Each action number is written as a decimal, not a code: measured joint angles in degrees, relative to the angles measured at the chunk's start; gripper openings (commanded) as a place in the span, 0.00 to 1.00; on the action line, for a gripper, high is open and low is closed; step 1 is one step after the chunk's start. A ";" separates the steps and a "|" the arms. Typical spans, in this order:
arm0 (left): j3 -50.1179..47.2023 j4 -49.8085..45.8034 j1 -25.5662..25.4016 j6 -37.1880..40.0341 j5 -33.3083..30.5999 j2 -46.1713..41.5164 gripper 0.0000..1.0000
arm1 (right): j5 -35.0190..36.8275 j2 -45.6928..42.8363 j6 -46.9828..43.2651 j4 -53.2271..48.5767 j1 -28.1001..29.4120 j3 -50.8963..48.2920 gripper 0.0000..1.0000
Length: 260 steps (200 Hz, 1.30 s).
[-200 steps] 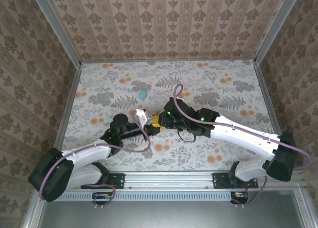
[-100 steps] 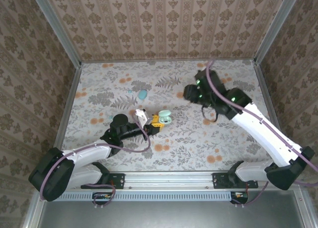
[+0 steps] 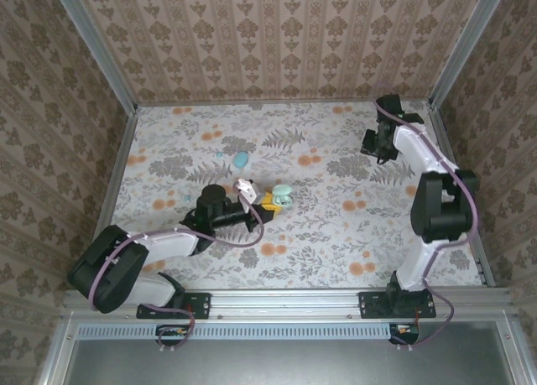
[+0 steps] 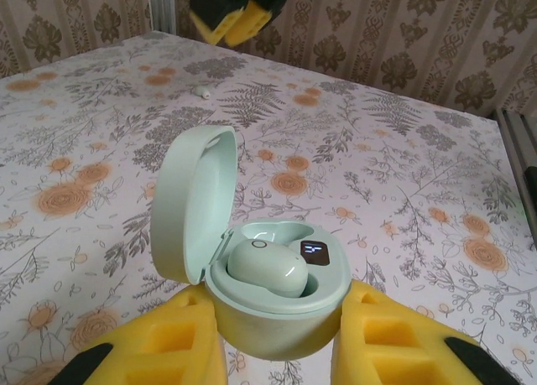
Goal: Insert the wireless bluetooth earbuds into the charging case
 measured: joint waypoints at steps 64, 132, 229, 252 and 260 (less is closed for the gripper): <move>1.18 1.11 0.15 0.00 1.09 1.05 0.00 | -6.82 16.17 -13.33 -0.48 -5.64 15.32 0.36; 1.88 1.22 0.46 -0.04 1.11 2.93 0.00 | -8.57 23.80 -21.42 -2.91 -10.51 22.38 0.41; 2.12 1.97 0.46 -0.22 1.16 3.67 0.00 | -9.77 26.47 -23.32 -4.96 -10.12 22.36 0.35; 2.12 1.97 0.46 -0.24 1.18 3.67 0.00 | -9.53 26.45 -23.32 -4.85 -9.79 21.94 0.31; 2.12 1.97 0.46 -0.24 1.18 3.67 0.00 | -9.44 26.45 -23.34 -4.90 -9.77 21.92 0.28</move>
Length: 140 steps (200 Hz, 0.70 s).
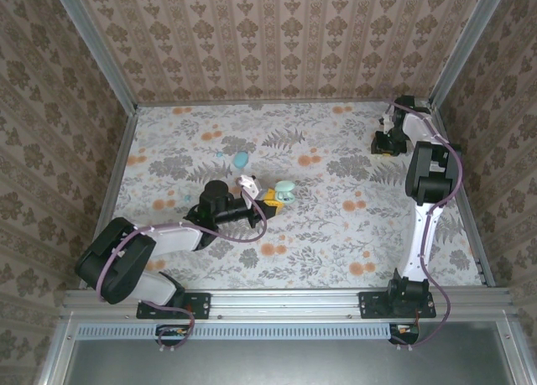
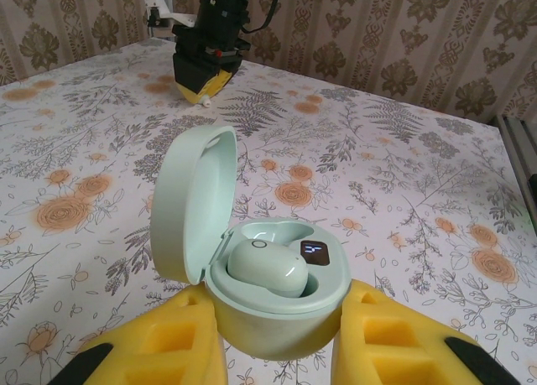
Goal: Insert the wireless bluetooth earbuds into the charging case
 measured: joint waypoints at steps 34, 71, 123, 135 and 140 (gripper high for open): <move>0.00 0.02 0.00 0.00 0.11 -0.04 0.00 | 1.40 0.00 0.00 0.00 0.50 0.00 0.23; 0.00 0.00 0.00 0.00 0.09 -0.83 0.00 | 2.97 -0.79 0.07 0.42 1.60 -1.18 0.19; -0.33 0.02 0.00 -0.20 0.09 -2.73 0.00 | 3.98 -10.27 1.92 1.95 5.53 -12.81 0.17; -0.72 0.02 0.00 -0.39 0.09 -3.45 0.00 | 4.90 -14.51 2.25 2.43 7.17 -16.15 0.17; -0.87 0.02 0.00 -0.46 0.09 -3.74 0.00 | 5.20 -16.41 2.47 2.64 7.98 -17.49 0.17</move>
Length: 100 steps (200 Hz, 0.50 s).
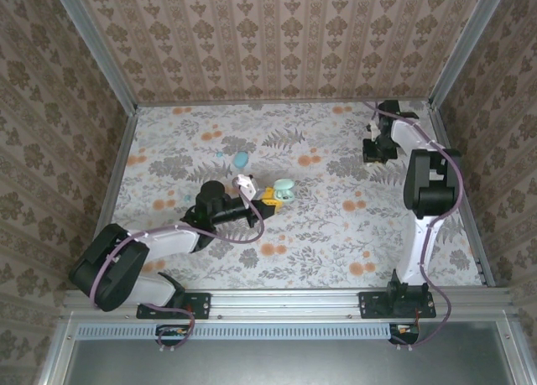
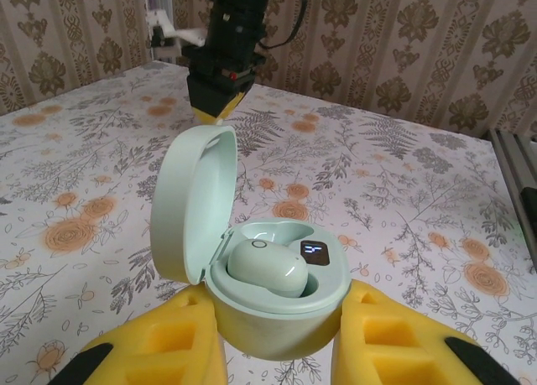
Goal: Insert the wireless bluetooth earbuds into the charging case
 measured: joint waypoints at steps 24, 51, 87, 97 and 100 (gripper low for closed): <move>-0.48 -0.04 0.00 -0.39 0.02 -1.18 0.00 | 2.84 -10.49 1.27 1.11 5.81 -5.22 0.17; -0.76 -0.20 0.00 -0.66 -0.04 -2.21 0.00 | 6.69 -23.96 2.80 4.17 16.11 -12.15 0.16; -0.76 -2.51 0.00 -1.29 -0.22 -4.17 0.00 | 11.69 -39.82 4.79 7.69 32.98 -19.74 0.14; -0.76 -2.93 0.00 -1.60 -0.22 -4.83 0.00 | 13.40 -42.95 5.77 8.35 36.65 -20.94 0.14; -0.76 -2.99 0.00 -1.73 -0.24 -5.07 0.00 | 13.90 -43.71 5.90 8.44 37.48 -21.18 0.14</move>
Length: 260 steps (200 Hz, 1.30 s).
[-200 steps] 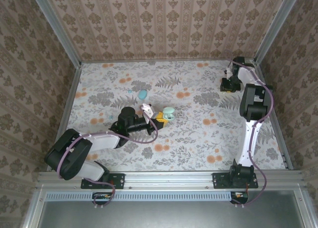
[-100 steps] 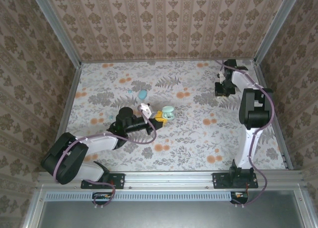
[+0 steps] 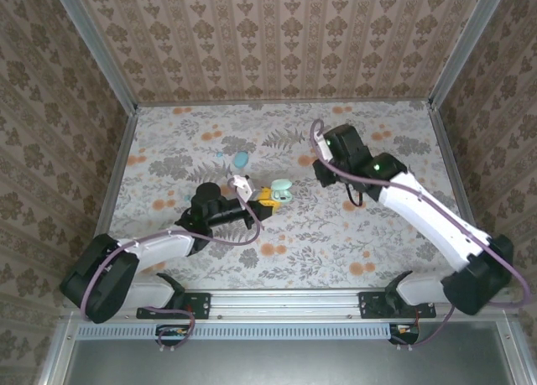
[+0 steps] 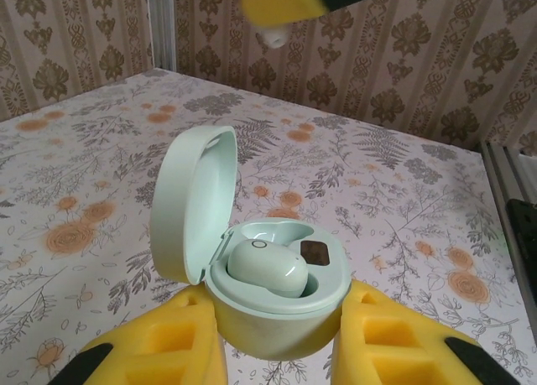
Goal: Insert the wireless bluetooth earbuds into the charging case
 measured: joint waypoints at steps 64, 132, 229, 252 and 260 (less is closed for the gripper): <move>-0.33 -1.01 0.00 -1.97 -0.20 -2.89 0.00 | 7.04 -3.72 4.22 3.56 16.98 -3.28 0.14; -0.35 -1.44 0.00 -3.21 -0.17 -2.89 0.00 | 7.63 1.86 4.85 4.83 18.21 -3.28 0.15; -0.37 -1.40 0.00 -4.31 0.07 -2.93 0.00 | 7.61 4.98 4.11 4.35 18.21 -0.83 0.16; -0.50 -1.40 0.00 -4.52 0.09 -3.67 0.00 | 7.61 5.79 3.91 4.17 18.18 -0.59 0.16; -0.57 -1.42 -0.02 -4.55 0.09 -3.98 0.00 | 7.61 6.25 3.91 4.17 18.08 -0.52 0.16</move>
